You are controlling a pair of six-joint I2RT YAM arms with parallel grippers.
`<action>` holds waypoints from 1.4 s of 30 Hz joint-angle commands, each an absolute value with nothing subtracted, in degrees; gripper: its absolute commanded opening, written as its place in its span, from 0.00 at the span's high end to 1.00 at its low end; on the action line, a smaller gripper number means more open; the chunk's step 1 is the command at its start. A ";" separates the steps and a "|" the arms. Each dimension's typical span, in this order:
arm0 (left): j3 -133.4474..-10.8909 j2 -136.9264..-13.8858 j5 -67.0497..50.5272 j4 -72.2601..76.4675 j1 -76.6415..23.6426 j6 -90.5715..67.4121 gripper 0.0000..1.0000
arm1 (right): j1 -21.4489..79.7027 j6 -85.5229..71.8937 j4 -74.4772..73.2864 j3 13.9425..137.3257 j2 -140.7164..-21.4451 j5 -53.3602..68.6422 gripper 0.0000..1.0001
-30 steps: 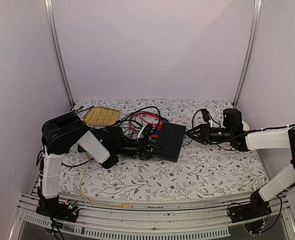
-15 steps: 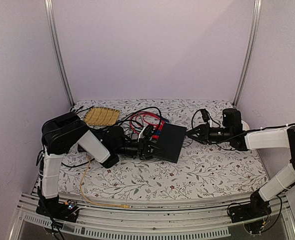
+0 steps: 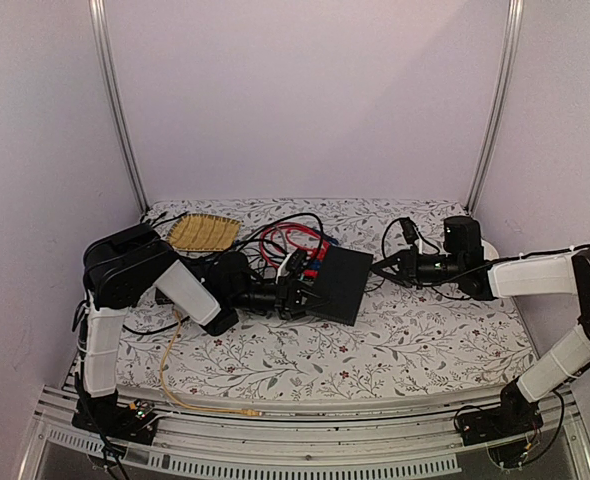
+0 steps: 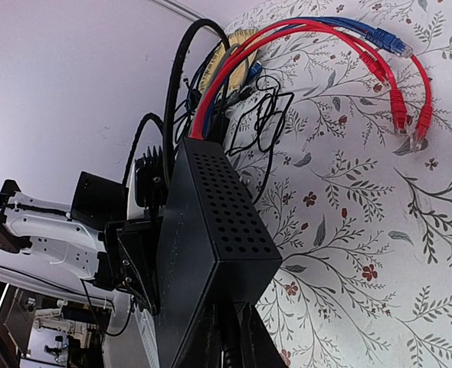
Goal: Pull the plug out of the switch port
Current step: Pull the connector from the switch port.
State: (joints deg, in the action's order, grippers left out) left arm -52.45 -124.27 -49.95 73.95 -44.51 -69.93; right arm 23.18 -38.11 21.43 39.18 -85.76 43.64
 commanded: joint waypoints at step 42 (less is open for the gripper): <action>-47.55 -117.33 -38.35 84.52 -41.31 -66.70 1.00 | 20.01 -38.58 24.21 36.70 -84.70 45.08 0.98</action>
State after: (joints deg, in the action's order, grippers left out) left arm -47.81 -121.43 -45.82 77.06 -44.36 -70.96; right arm 22.70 -38.35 25.41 38.11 -86.43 46.81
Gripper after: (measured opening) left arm 0.305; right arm 0.032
